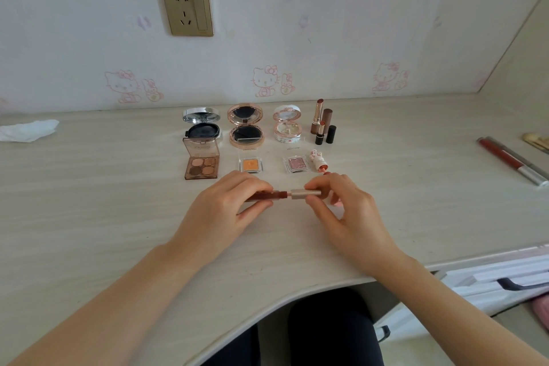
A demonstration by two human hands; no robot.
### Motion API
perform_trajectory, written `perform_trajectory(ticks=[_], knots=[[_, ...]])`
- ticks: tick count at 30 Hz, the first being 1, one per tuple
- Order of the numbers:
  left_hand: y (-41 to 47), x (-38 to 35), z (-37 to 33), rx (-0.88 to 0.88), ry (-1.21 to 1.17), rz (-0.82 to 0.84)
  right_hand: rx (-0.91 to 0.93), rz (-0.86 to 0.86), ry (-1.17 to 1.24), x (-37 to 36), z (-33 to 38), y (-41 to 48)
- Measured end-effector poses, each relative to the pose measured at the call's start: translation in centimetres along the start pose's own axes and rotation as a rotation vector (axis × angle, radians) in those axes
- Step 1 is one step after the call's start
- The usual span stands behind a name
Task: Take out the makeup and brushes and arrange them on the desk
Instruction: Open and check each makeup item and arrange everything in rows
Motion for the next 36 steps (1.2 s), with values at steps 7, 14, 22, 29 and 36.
perform_trajectory(ticks=[7,14,22,29,36], knots=[[-0.1,0.1,0.3,0.06,-0.064,-0.008,-0.247,-0.08,0.292,1.4,-2.5,0.3],[0.1,-0.3,-0.9,0.094,-0.116,0.026,-0.227,-0.178,0.441,4.0,-1.2,1.1],[1.6,-1.1,-5.7,0.016,-0.108,0.09,-0.265,-0.204,0.427,7.0,-2.0,2.5],[4.0,-3.6,-10.0,-0.13,0.076,0.044,-0.354,-0.273,0.427,9.8,-4.3,3.3],[5.2,-7.1,-12.0,-0.16,0.138,0.131,-0.464,-0.206,0.363,11.2,-6.9,5.0]])
Point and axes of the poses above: each hand's wrist, its own y-axis towards the middle knuckle, its own x-axis out of the back of the hand, z = x × y, the point moved 10 cm from there along y, towards the middle knuckle, and after that the axes turned 14 degrees about y, right-handed, at the moved point
